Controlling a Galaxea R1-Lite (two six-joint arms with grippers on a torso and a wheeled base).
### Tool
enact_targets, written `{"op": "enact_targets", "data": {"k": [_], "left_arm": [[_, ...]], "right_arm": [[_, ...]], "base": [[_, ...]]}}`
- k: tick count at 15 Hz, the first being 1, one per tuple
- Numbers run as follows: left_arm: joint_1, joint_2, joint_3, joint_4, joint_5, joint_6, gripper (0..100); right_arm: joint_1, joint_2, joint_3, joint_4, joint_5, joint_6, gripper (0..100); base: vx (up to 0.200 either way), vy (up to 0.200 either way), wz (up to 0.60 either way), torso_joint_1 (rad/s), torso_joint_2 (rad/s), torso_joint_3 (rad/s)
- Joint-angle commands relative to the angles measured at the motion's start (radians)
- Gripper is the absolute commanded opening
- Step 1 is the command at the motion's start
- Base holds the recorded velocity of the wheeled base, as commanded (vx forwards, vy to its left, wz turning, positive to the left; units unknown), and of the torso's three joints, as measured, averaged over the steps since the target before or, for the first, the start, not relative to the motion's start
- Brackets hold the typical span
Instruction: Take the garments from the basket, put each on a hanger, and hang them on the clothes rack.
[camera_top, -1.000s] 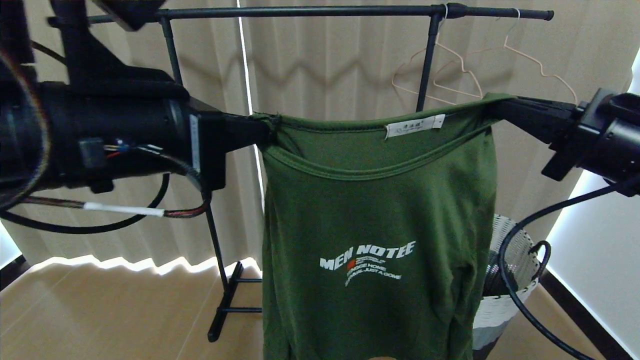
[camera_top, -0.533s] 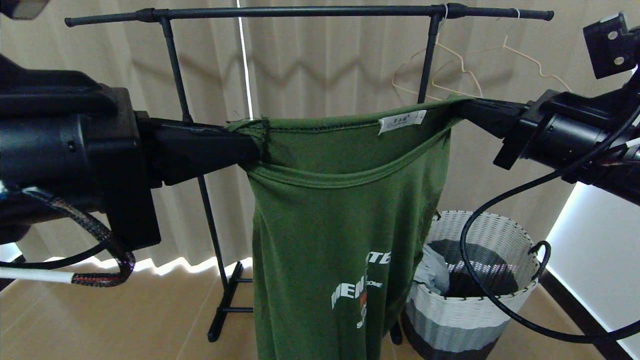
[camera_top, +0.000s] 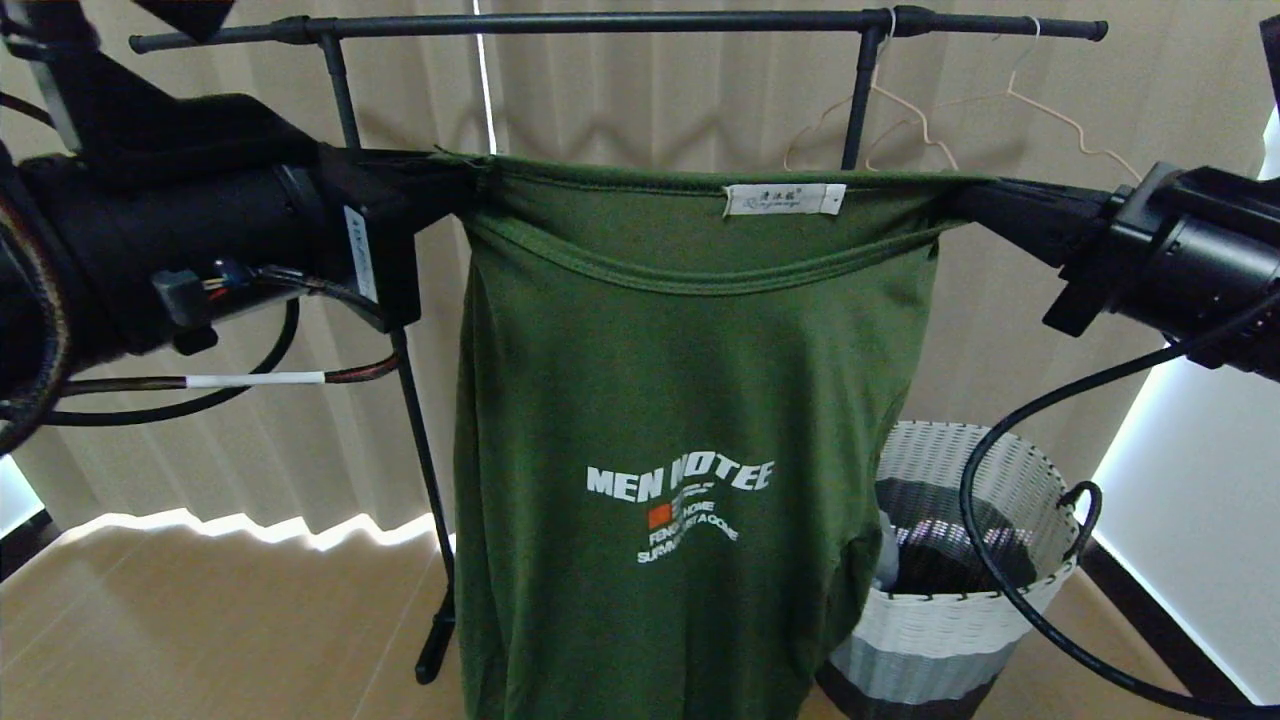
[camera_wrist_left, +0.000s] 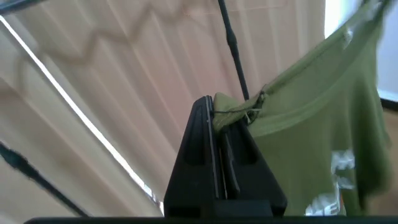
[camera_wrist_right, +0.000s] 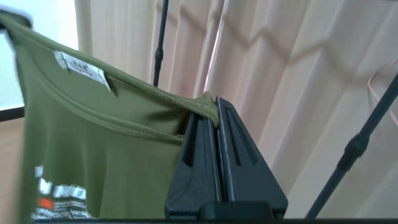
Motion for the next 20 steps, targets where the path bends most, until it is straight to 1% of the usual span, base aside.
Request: {"op": "enact_targets", "data": {"k": [1,2,5,9,15,16,18,19,20], "left_arm": [[-0.025,0.036,0.041,-0.013,0.006,-0.001,0],[-0.029,0.032,0.048,-0.014,0.006,0.001,0],[-0.04,0.031,0.041,-0.016,0.005,0.001,0],[-0.039,0.029,-0.004,-0.016,0.005,0.001,0],[-0.035,0.014,0.031,-0.016,0.016,-0.008,0],[-0.035,0.013,0.038,-0.016,0.019,-0.01,0],[-0.032,0.014,0.062,-0.016,0.025,-0.013,0],[-0.023,0.017,0.079,-0.016,0.039,-0.016,0],[-0.008,0.022,0.096,-0.016,0.072,-0.022,0]], "right_arm": [[0.0,-0.046,0.046,0.002,0.001,-0.001,0],[0.0,-0.052,0.061,0.001,0.001,-0.001,0],[0.0,-0.052,0.055,-0.001,0.002,-0.001,0],[0.0,-0.051,0.043,-0.007,0.004,0.001,0],[0.0,-0.074,0.063,0.007,0.004,0.002,0],[0.0,-0.075,0.075,0.005,0.004,0.001,100],[0.0,-0.089,0.122,-0.005,0.007,0.002,100],[0.0,-0.097,0.159,-0.013,0.007,0.002,100],[0.0,-0.118,0.202,-0.013,0.008,0.002,100]], "base": [[0.0,0.0,0.0,0.0,0.0,0.0],[0.0,0.0,0.0,0.0,0.0,0.0],[0.0,0.0,0.0,0.0,0.0,0.0],[0.0,0.0,0.0,0.0,0.0,0.0],[0.0,0.0,0.0,0.0,0.0,0.0],[0.0,0.0,0.0,0.0,0.0,0.0],[0.0,0.0,0.0,0.0,0.0,0.0],[0.0,0.0,0.0,0.0,0.0,0.0],[0.0,0.0,0.0,0.0,0.0,0.0]]}}
